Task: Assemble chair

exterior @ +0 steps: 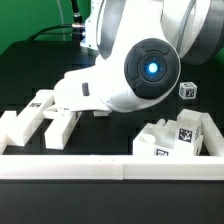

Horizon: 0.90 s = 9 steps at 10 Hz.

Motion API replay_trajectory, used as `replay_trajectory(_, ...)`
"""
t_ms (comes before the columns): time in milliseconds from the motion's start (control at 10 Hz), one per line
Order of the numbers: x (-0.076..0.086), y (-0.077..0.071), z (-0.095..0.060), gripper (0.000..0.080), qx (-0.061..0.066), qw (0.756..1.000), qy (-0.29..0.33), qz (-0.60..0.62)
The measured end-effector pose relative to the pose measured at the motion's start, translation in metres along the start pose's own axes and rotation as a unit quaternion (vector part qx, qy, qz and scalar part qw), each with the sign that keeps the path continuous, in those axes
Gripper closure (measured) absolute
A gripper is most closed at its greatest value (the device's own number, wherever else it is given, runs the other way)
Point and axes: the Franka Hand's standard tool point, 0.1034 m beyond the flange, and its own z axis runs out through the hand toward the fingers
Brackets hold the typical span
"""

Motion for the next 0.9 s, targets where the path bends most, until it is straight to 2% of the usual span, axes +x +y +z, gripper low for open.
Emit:
replay_trajectory(400,0.0099,-0.0047,0.008,0.0151,-0.003,1.0,-0.001,-0.005)
replay_trajectory(800,0.0107,-0.0042,0.0099,0.0151,-0.003,1.0,-0.002,-0.004)
replay_trajectory(900,0.0106,-0.0039,0.01,0.0263,-0.003,1.0,-0.002,-0.003)
